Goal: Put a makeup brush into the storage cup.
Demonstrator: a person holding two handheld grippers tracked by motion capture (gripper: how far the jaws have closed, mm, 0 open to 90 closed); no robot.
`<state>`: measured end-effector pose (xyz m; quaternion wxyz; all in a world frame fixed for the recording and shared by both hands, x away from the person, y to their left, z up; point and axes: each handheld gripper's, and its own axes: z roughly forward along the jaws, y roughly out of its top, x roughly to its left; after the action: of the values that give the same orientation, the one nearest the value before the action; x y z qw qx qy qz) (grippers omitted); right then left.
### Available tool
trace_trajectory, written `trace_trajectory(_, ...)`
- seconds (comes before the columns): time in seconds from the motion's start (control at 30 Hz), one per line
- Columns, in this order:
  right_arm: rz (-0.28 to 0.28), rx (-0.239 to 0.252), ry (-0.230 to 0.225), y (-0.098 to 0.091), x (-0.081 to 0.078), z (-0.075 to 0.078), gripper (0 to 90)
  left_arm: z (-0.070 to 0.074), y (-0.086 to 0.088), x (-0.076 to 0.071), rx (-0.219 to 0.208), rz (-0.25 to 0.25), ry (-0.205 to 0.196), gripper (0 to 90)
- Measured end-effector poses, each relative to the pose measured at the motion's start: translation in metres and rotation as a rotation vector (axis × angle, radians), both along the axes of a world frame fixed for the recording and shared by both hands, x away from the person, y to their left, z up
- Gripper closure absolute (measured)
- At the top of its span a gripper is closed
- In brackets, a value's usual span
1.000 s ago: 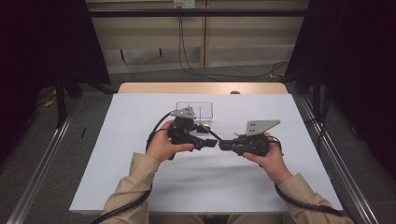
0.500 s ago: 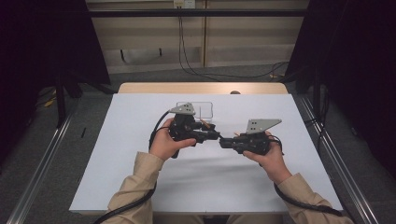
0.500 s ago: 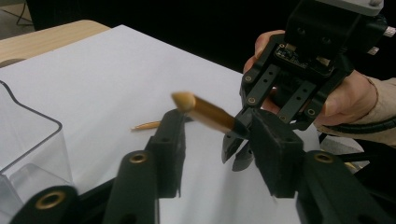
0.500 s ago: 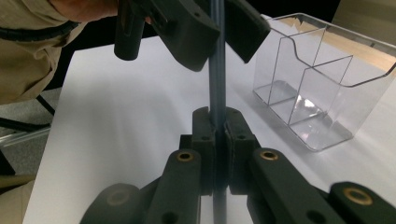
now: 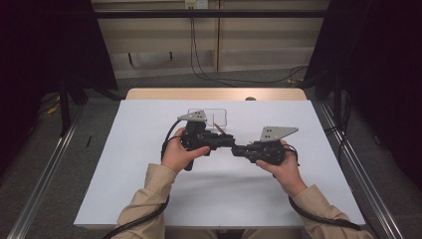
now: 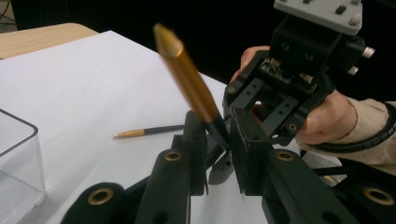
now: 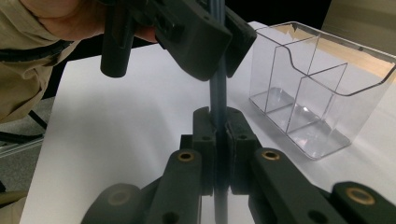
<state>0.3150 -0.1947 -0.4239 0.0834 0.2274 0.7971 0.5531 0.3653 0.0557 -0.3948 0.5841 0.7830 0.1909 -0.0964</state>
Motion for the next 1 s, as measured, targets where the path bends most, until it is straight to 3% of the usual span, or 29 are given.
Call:
trace_trajectory(0.17, -0.003, 0.002, 0.021, 0.008, 0.001, -0.002, 84.4, 0.000, -0.001, -0.002, -0.035, 0.015, -0.005, 81.8)
trace_trajectory(0.6, -0.013, 0.053, 0.057, 0.015, 0.002, -0.004, 83.6, 0.000, -0.006, -0.005, -0.065, 0.034, -0.034, 82.9)
trace_trajectory(1.0, -0.027, 0.072, 0.059, 0.017, 0.001, -0.005, 81.1, -0.001, -0.010, -0.005, -0.085, 0.047, -0.054, 83.0)
